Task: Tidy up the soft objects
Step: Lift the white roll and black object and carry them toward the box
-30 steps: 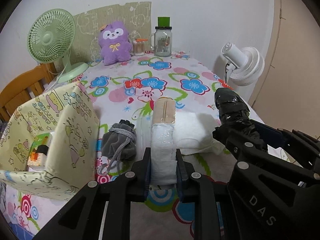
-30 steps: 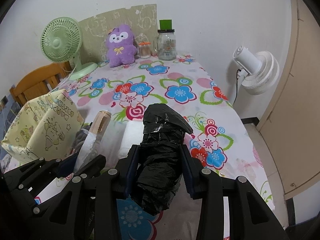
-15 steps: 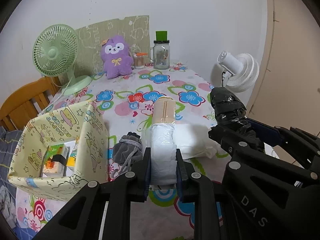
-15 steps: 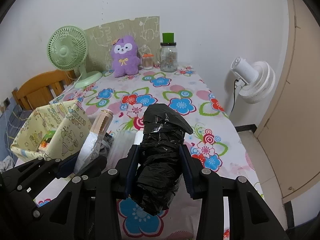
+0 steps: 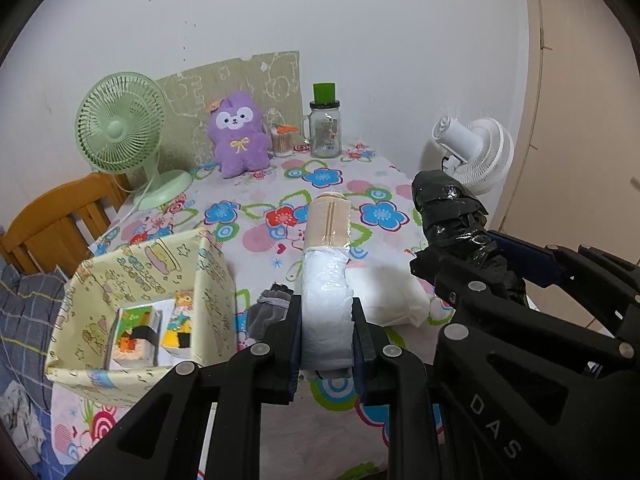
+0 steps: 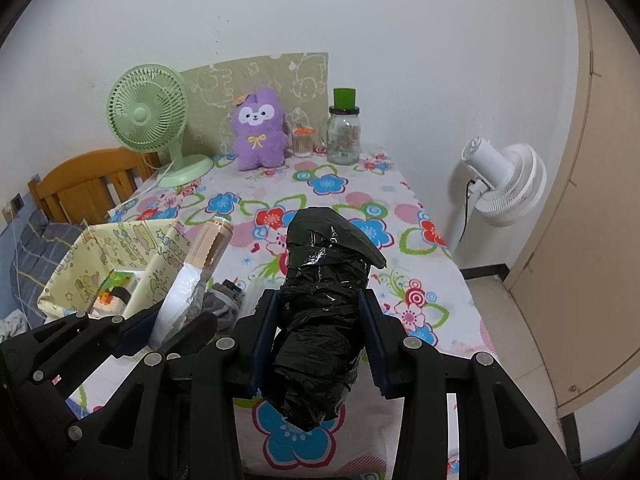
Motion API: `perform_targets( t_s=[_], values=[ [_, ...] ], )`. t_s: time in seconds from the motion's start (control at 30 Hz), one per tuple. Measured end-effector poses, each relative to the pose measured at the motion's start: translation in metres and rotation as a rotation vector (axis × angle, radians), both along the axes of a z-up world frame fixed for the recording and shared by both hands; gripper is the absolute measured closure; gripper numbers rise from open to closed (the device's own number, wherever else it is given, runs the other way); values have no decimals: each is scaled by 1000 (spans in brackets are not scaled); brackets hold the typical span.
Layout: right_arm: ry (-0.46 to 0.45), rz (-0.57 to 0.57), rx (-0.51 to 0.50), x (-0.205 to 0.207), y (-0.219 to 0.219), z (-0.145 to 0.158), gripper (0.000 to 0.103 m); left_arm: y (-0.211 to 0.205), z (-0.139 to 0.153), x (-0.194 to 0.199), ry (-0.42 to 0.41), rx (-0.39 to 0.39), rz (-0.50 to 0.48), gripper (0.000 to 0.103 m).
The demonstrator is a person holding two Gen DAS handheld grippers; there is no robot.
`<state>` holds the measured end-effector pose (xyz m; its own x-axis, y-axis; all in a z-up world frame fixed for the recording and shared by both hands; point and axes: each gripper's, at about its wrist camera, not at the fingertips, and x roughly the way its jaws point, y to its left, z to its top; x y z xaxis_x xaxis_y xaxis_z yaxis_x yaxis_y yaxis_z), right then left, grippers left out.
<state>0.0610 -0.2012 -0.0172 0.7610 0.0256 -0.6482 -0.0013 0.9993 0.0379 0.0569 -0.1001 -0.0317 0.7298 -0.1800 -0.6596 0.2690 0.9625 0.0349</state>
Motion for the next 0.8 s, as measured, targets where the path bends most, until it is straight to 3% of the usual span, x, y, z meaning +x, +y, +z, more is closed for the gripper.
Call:
perform_targets(
  t_s=[0.8],
  values=[
    [-19,46,13,14,37,29,59,34,29,10,-40,13,22,84]
  ],
)
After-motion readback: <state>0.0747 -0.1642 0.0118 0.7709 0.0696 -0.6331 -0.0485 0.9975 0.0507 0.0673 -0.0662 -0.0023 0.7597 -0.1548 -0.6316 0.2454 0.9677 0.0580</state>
